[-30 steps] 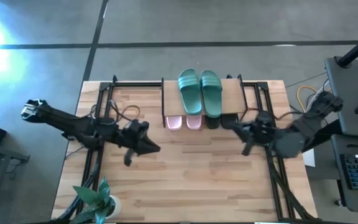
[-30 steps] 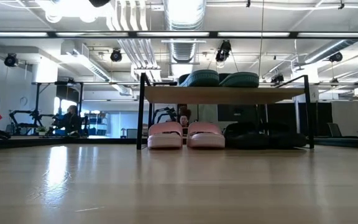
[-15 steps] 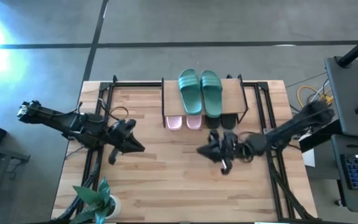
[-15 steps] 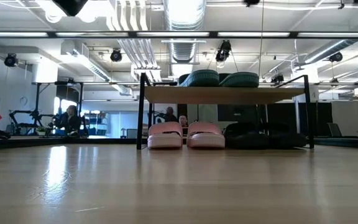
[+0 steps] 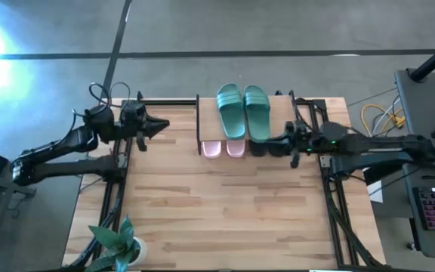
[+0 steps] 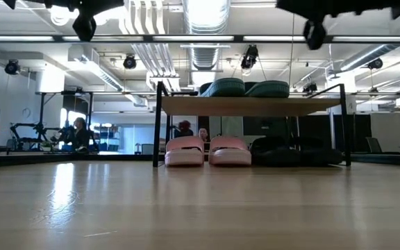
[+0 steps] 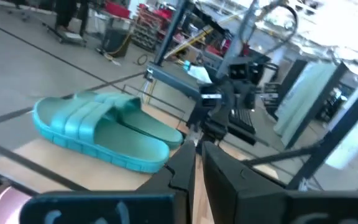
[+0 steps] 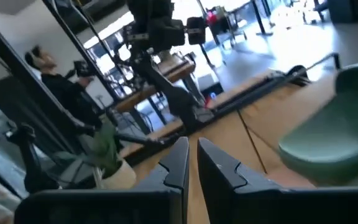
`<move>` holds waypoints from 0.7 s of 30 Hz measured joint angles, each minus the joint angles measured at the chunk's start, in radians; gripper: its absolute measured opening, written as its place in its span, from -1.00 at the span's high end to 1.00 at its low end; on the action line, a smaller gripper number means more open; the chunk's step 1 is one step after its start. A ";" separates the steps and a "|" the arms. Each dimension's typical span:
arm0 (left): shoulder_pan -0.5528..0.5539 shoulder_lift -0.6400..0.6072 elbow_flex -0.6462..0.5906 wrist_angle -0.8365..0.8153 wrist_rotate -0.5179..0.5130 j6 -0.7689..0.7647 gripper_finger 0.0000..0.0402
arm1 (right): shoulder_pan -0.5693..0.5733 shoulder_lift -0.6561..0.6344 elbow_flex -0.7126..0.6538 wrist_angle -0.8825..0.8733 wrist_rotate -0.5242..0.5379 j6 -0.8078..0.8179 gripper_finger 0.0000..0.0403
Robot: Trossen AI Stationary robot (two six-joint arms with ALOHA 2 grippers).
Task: Pick and place slides into the shelf
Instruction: Return to Home Position
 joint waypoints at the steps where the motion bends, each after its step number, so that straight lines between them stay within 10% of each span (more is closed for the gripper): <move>1: 0.007 0.001 -0.006 0.000 -0.001 -0.007 0.92 | 0.001 -0.041 0.014 -0.075 0.008 -0.001 0.87; 21: 0.019 -0.218 -0.325 0.045 0.009 -0.019 0.92 | 0.040 -0.685 -0.421 -0.167 0.226 0.094 0.87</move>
